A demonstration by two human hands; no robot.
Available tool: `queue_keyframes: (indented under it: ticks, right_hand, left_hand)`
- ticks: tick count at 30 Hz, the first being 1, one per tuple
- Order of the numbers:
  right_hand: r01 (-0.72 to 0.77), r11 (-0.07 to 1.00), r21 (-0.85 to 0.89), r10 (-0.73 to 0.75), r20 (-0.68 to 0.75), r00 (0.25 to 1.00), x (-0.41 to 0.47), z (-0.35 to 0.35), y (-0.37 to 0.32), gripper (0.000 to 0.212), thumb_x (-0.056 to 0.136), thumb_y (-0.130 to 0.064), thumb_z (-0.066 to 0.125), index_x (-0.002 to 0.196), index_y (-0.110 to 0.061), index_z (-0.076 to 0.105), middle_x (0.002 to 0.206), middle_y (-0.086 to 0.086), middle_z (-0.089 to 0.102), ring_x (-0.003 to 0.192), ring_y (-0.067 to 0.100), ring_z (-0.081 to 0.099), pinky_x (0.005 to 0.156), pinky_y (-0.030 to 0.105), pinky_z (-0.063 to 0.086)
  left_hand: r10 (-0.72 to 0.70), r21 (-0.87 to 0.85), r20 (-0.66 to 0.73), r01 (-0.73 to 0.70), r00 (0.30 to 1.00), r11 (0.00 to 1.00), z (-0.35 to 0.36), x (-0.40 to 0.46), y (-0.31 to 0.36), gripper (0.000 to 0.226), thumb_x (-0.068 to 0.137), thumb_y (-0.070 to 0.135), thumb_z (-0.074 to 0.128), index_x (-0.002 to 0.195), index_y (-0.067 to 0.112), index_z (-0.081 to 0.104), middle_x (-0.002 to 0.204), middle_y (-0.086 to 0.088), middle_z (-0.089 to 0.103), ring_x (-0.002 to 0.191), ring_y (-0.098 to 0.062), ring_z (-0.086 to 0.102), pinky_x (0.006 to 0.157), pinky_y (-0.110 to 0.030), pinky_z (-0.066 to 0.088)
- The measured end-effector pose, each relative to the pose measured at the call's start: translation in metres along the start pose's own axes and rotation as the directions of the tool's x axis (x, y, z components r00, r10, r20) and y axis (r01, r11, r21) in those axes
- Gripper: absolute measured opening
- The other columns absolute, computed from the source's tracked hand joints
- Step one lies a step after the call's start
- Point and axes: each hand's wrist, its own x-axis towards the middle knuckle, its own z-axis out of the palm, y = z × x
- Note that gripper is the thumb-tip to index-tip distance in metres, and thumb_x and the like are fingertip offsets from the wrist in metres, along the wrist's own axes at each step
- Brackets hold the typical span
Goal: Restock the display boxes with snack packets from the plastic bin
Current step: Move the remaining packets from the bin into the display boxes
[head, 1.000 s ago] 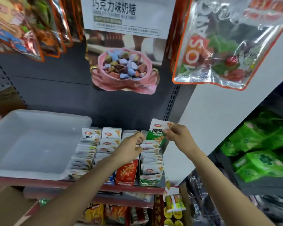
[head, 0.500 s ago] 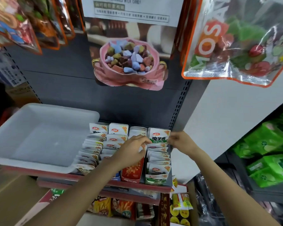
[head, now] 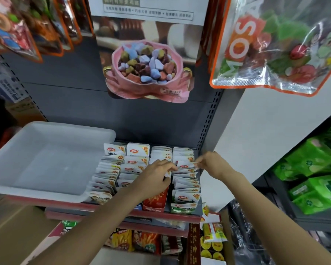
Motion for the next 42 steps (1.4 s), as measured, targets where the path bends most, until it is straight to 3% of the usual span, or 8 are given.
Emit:
queue_keyframes:
  ticks: [8, 16, 20, 24, 27, 30, 38, 42]
  right_hand:
    - [0.200, 0.967, -0.160, -0.188, 0.089, 0.978, -0.003, 0.005, -0.001, 0.036, 0.092, -0.003, 0.046, 0.116, -0.018, 0.068, 0.114, 0.010, 0.064, 0.103, 0.030, 0.058, 0.088, 0.031, 0.045]
    - [0.183, 0.983, 0.013, -0.184, 0.064, 0.981, -0.012, 0.007, 0.004, 0.032, 0.096, -0.006, 0.047, 0.123, -0.015, 0.062, 0.120, 0.013, 0.058, 0.109, 0.026, 0.053, 0.085, 0.018, 0.033]
    - [0.148, 0.986, 0.081, -0.150, 0.018, 0.989, -0.011, 0.010, 0.007, 0.028, 0.096, -0.013, 0.051, 0.120, -0.013, 0.064, 0.115, 0.011, 0.063, 0.102, 0.023, 0.057, 0.078, 0.013, 0.034]
    - [0.076, 0.976, 0.203, -0.057, -0.097, 0.994, -0.009, 0.010, 0.011, 0.027, 0.091, 0.002, 0.051, 0.109, -0.010, 0.067, 0.098, 0.008, 0.068, 0.084, 0.016, 0.056, 0.065, 0.001, 0.036]
    - [0.039, 0.941, 0.337, 0.047, -0.244, 0.969, -0.002, 0.006, 0.010, 0.033, 0.089, 0.003, 0.051, 0.118, -0.011, 0.059, 0.103, 0.004, 0.063, 0.088, 0.015, 0.057, 0.080, 0.012, 0.045]
    - [0.066, 0.928, 0.367, -0.012, -0.148, 0.989, 0.003, 0.005, 0.001, 0.050, 0.089, -0.002, 0.056, 0.137, -0.015, 0.046, 0.122, 0.005, 0.055, 0.105, 0.018, 0.056, 0.086, 0.016, 0.041]
    - [0.156, 0.980, 0.126, -0.148, -0.070, 0.987, 0.013, -0.004, -0.004, 0.043, 0.088, -0.010, 0.057, 0.130, -0.014, 0.054, 0.123, 0.004, 0.055, 0.092, 0.007, 0.046, 0.069, 0.007, 0.030]
    - [0.161, 0.987, 0.000, -0.161, -0.046, 0.986, 0.021, -0.006, -0.005, 0.033, 0.091, -0.010, 0.053, 0.123, -0.012, 0.061, 0.124, 0.007, 0.060, 0.107, 0.019, 0.057, 0.081, 0.012, 0.037]
  left_hand:
    - [0.014, 0.033, -0.073, -0.012, 0.997, 0.999, -0.002, 0.022, 0.001, 0.020, 0.094, 0.022, 0.047, 0.104, 0.018, 0.064, 0.136, 0.008, 0.042, 0.124, -0.007, 0.038, 0.104, -0.027, 0.034]
    - [-0.094, 0.117, 0.095, 0.082, 0.991, 0.990, -0.008, 0.061, 0.008, 0.051, 0.096, 0.015, 0.042, 0.145, 0.016, 0.030, 0.151, -0.002, 0.030, 0.135, -0.019, 0.034, 0.110, -0.033, 0.031]
    - [-0.050, 0.156, 0.111, 0.032, 0.993, 0.987, -0.006, 0.059, 0.004, 0.050, 0.094, 0.017, 0.047, 0.143, 0.017, 0.037, 0.150, 0.002, 0.025, 0.135, -0.015, 0.031, 0.109, -0.027, 0.027]
    - [-0.014, 0.111, 0.051, 0.009, 0.999, 0.994, -0.002, 0.051, -0.001, 0.050, 0.093, 0.019, 0.050, 0.142, 0.017, 0.040, 0.146, 0.003, 0.025, 0.124, -0.012, 0.042, 0.099, -0.019, 0.032]
    - [0.027, 0.105, 0.054, -0.033, 0.998, 0.994, 0.000, 0.048, -0.001, 0.045, 0.095, 0.015, 0.048, 0.139, 0.017, 0.044, 0.142, 0.003, 0.035, 0.130, -0.011, 0.035, 0.106, -0.021, 0.027]
    - [0.039, 0.139, 0.087, -0.051, 0.995, 0.989, 0.002, 0.044, -0.001, 0.041, 0.096, 0.014, 0.043, 0.137, 0.019, 0.047, 0.140, 0.003, 0.043, 0.132, -0.012, 0.033, 0.108, -0.025, 0.026]
    - [0.055, 0.151, 0.096, -0.069, 0.994, 0.986, 0.000, 0.037, -0.006, 0.040, 0.095, 0.016, 0.047, 0.133, 0.025, 0.052, 0.136, 0.005, 0.050, 0.127, -0.009, 0.042, 0.107, -0.034, 0.035]
    - [0.067, 0.175, 0.089, -0.082, 0.994, 0.981, 0.002, 0.034, -0.006, 0.040, 0.097, 0.018, 0.045, 0.136, 0.028, 0.049, 0.138, 0.009, 0.048, 0.128, -0.007, 0.039, 0.108, -0.032, 0.031]
